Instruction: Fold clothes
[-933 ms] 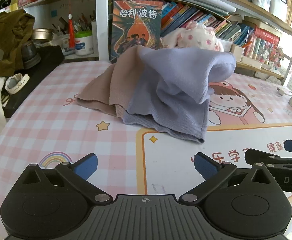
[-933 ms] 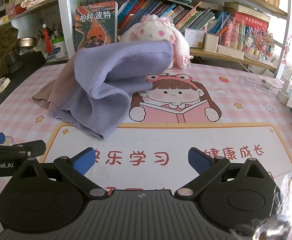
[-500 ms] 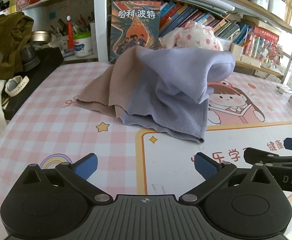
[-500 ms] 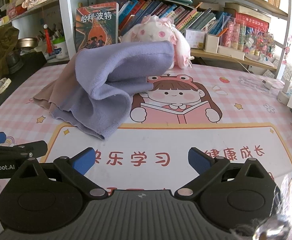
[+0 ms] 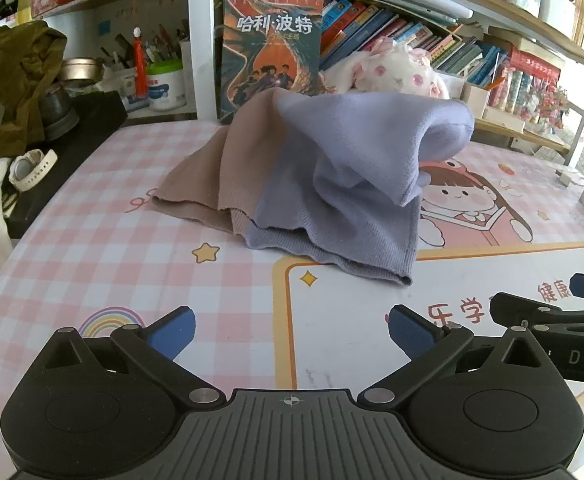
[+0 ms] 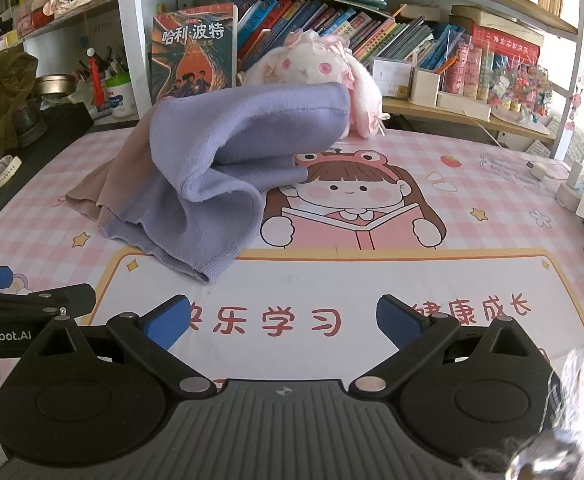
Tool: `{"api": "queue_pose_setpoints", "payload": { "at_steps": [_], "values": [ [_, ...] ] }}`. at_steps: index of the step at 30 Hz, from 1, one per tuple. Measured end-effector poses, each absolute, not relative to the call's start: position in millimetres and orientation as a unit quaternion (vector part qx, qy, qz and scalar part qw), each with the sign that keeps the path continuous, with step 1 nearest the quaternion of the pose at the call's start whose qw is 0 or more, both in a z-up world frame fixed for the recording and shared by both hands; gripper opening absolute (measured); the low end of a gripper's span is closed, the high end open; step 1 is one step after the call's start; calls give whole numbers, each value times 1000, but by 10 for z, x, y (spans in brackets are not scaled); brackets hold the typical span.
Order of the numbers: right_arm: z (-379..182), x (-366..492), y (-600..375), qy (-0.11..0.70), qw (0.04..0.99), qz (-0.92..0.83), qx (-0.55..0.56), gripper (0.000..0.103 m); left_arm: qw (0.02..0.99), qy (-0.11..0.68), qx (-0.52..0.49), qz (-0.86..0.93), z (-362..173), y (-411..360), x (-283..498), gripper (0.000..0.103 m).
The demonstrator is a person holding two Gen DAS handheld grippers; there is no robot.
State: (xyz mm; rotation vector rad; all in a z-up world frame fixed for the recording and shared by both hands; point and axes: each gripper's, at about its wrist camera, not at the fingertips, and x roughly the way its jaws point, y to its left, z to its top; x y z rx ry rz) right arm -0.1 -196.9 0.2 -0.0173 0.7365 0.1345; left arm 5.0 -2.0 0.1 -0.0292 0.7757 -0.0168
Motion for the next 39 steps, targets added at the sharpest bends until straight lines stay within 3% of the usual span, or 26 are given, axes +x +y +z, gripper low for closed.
{"api": "queue_pose_setpoints", "payload": {
  "at_steps": [39],
  "values": [
    [-24, 36, -1945, 362, 930, 64, -9, 101, 925, 380, -11, -10, -21, -18, 79, 103]
  ]
}}
